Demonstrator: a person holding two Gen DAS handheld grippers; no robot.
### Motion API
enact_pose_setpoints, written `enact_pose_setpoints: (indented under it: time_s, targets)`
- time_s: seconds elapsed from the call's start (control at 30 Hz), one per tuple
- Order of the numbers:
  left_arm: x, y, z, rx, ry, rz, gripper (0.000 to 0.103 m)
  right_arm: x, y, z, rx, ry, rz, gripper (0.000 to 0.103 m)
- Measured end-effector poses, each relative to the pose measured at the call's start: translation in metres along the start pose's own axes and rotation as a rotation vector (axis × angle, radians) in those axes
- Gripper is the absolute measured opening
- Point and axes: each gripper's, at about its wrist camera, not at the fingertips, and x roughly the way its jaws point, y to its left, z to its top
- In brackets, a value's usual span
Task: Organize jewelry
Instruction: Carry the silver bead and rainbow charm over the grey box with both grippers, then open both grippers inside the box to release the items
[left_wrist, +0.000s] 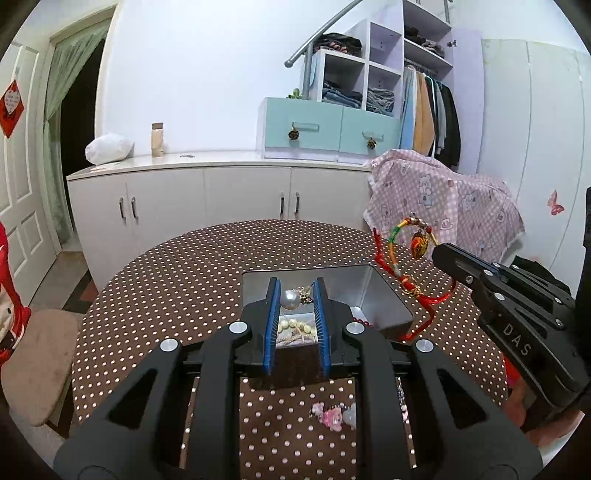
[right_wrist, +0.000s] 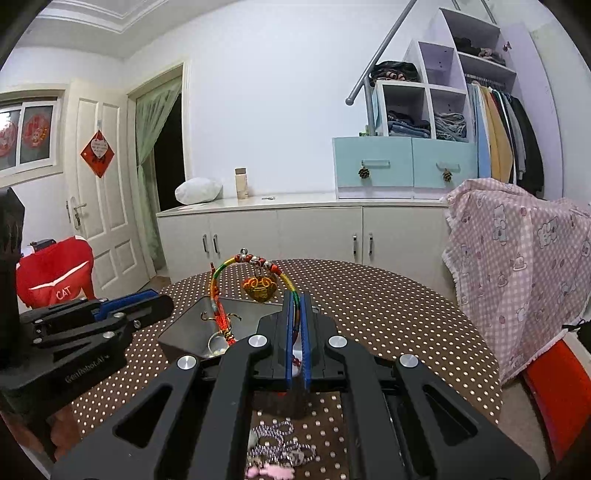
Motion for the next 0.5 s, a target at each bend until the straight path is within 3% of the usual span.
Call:
enact_pose_setpoints:
  time_s: [0.4,0.43,0.47,0.5]
  targets:
    - [0.019,0.003,0.003,0.011,0.027,0.001,0.021,0.015,0.003,0.003,0.002,0.017,0.05,0.006]
    - [0.02,0.004,0.003,0.009,0.034,0.001,0.037,0.015,0.003,0.003,0.001,0.017,0.052,0.013]
    - [0.021,0.003,0.003,0.006,0.032,0.003,0.064,0.015,0.002,0.004,0.001,0.017,0.049,0.018]
    - [0.019,0.004,0.003,0.0,0.016,0.005,0.067,0.014,0.002,0.004,0.0,0.015,0.042,0.029]
